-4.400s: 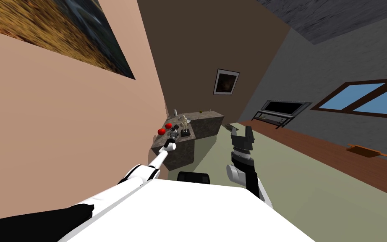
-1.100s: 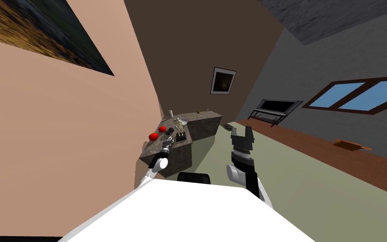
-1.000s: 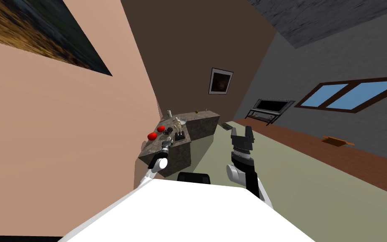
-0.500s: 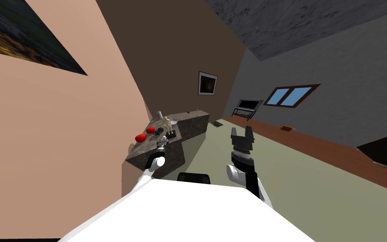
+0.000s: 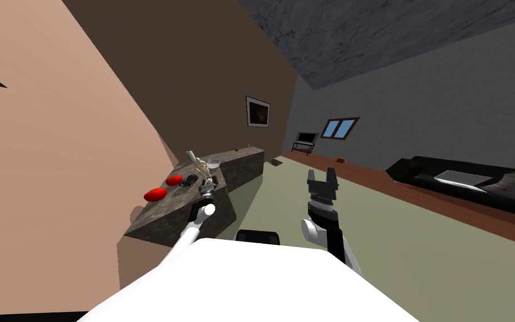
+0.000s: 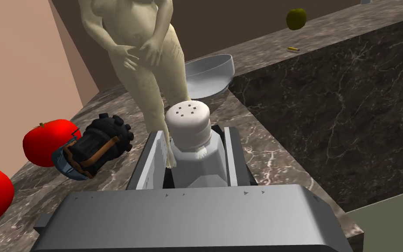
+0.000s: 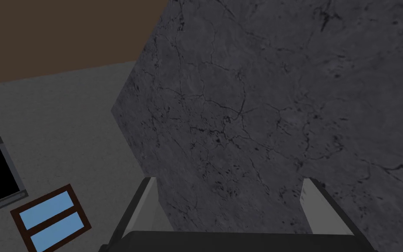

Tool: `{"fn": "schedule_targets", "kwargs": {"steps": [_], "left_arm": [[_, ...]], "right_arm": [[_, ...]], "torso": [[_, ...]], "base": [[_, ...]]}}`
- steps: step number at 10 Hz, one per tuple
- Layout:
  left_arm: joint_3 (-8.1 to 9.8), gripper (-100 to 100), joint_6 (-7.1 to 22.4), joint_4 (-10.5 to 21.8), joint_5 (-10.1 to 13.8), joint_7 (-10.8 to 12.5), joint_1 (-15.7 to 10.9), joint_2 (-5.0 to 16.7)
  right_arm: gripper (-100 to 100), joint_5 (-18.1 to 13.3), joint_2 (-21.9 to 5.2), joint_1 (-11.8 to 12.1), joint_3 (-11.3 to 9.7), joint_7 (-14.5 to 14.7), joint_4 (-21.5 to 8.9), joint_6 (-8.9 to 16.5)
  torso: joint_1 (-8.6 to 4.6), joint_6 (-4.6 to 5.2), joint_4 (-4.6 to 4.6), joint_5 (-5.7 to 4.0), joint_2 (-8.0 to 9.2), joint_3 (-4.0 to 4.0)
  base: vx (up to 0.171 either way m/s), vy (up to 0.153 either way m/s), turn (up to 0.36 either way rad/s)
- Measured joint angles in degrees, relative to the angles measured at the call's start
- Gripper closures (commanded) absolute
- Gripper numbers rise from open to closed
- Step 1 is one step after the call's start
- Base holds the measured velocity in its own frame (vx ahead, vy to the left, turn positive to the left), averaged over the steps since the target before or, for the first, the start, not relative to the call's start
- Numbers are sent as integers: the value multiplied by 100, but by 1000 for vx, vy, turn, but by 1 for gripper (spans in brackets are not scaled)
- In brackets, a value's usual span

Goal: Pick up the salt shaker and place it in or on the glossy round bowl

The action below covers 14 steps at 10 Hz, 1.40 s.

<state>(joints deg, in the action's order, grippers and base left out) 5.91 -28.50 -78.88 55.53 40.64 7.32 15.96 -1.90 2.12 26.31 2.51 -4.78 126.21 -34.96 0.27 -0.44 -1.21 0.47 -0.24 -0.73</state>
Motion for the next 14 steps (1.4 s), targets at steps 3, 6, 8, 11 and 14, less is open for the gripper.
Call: {"fn": "schedule_targets", "kwargs": {"steps": [3, 6, 8, 11, 14], "left_arm": [[339, 100, -378, 477, 101, -109, -290, 160], [810, 100, -672, 804, 272, -393, -575, 244], [1058, 100, -846, 1080, 331, -452, -721, 368], [1533, 100, -1152, 1595, 478, -557, -1008, 631], [1952, 100, -1325, 1855, 603, -735, -1187, 763]], "right_arm": [[0, 0, 0, 0, 0, 0, 0, 0], [0, 0, -1, 1, 1, 0, 0, 0], [0, 0, -1, 1, 1, 0, 0, 0], [0, 0, -2, 1, 2, 0, 0, 0], [0, 0, -2, 2, 3, 0, 0, 0]], "torso": [[2, 9, -1, 2, -15, -8], [17, -4, 1, 3, -12, -5], [40, -11, 1, 8, -10, -5], [50, -18, 2, 11, -10, -4], [62, -31, 4, 12, 0, 2]], "base": [[23, -136, -412], [40, -79, -225], [61, -52, -358], [50, -20, -186], [44, 15, -205]]}}
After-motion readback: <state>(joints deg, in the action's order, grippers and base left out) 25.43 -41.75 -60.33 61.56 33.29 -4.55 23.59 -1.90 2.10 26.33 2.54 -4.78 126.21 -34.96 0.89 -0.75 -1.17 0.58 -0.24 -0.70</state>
